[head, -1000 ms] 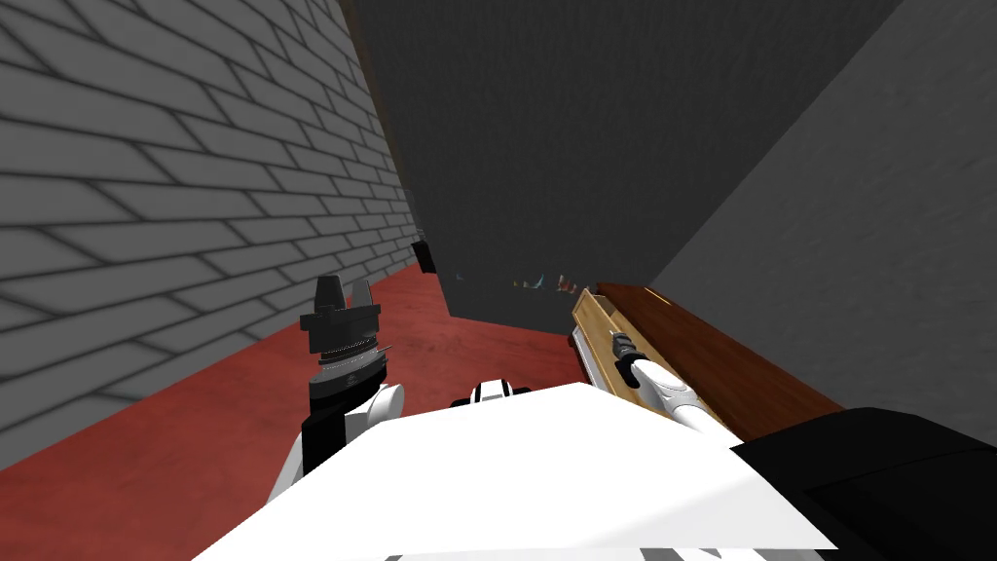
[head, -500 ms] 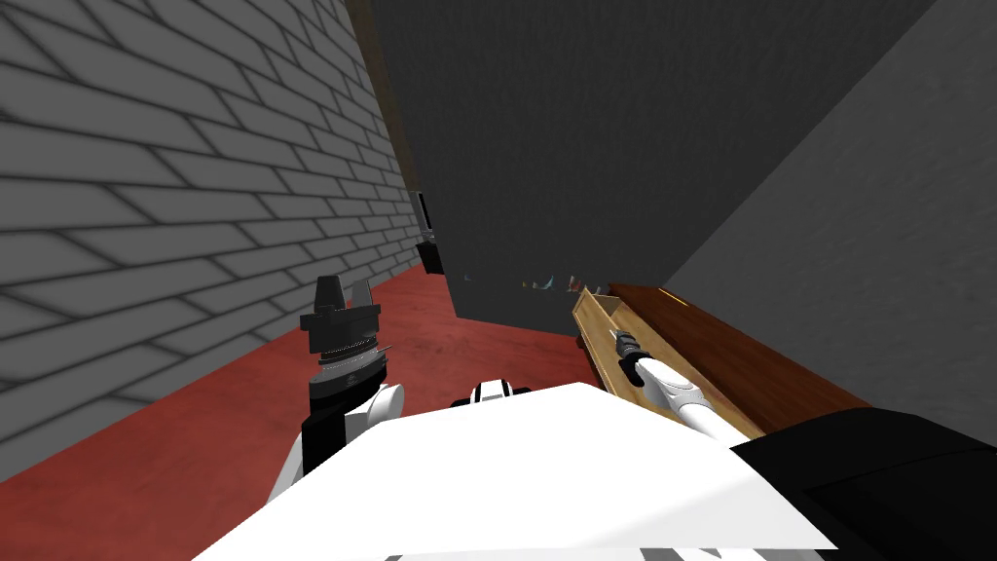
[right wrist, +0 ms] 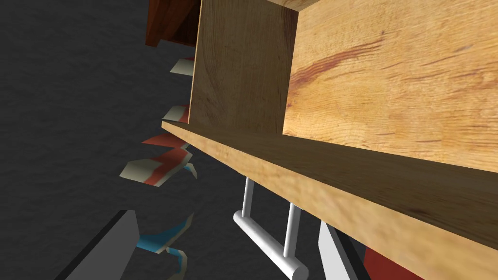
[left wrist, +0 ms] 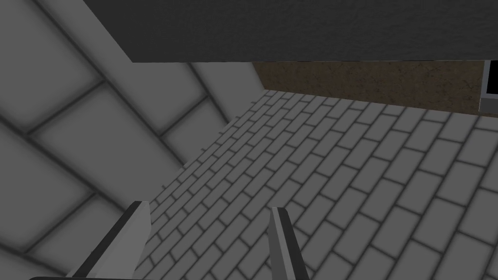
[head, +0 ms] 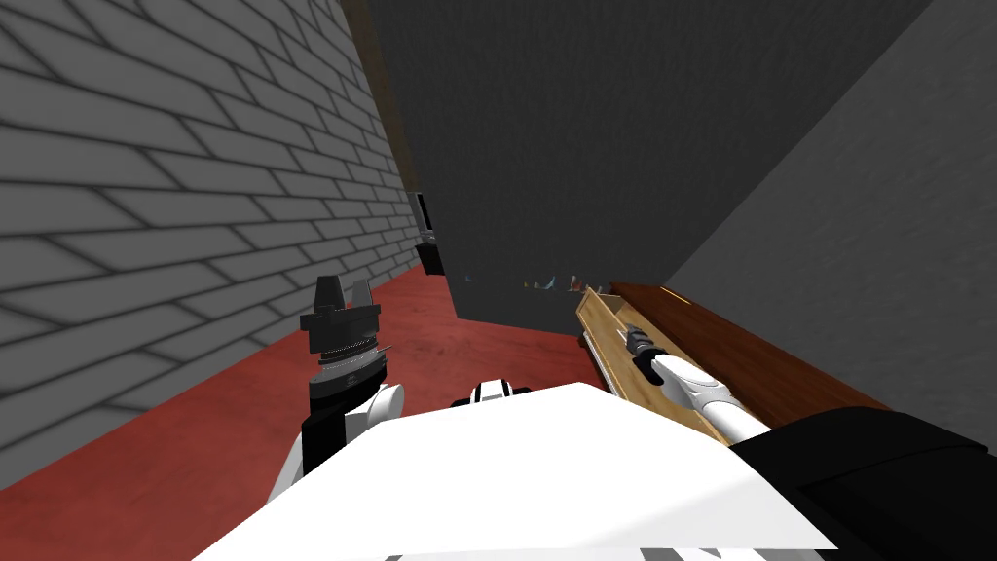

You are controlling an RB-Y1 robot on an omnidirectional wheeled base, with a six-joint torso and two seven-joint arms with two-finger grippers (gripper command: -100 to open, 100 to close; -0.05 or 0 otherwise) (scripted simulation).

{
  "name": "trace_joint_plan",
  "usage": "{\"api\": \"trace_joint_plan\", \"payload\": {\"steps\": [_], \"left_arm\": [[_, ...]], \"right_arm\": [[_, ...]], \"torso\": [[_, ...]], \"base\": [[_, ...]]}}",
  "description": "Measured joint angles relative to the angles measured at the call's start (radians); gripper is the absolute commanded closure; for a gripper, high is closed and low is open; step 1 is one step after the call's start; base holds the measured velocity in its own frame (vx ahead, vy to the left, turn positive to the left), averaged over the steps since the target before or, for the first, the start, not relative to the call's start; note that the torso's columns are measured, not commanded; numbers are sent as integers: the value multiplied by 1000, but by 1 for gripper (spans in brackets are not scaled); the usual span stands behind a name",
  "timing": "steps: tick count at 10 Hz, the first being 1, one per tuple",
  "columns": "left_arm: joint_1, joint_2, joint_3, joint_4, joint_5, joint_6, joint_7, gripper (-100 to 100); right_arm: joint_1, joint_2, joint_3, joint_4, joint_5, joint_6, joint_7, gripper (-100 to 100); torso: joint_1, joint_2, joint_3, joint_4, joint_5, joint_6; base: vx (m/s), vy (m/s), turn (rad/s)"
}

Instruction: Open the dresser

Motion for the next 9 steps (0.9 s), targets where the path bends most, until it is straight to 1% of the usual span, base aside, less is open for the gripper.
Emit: {"api": "trace_joint_plan", "payload": {"steps": [1, 2, 3, 4, 9], "left_arm": [[0, 0, 0, 0, 0, 0, 0, 0], [0, 0, 0, 0, 0, 0, 0, 0], [0, 0, 0, 0, 0, 0, 0, 0], [0, 0, 0, 0, 0, 0, 0, 0], [0, 0, 0, 0, 0, 0, 0, 0]], "right_arm": [[1, -5, -25, 16, 13, -29, -7, -100], [10, -27, -28, 16, 0, -46, -13, -100], [10, -46, -24, 25, -15, -58, -18, -100], [10, -47, -23, 27, -17, -61, -19, 0], [11, -44, -20, 28, -17, -62, -19, 0]], "torso": [[1, 0, 0, 0, 0, 0], [0, 1, 0, 0, 0, 0], [0, 1, 0, 2, 2, 0], [-1, 3, 1, 2, 2, 0], [-1, 1, 0, 0, 0, 0]], "base": [[20, 82, -21], [22, 76, -18], [11, 30, -6], [3, 7, 2], [0, 0, 0]]}}
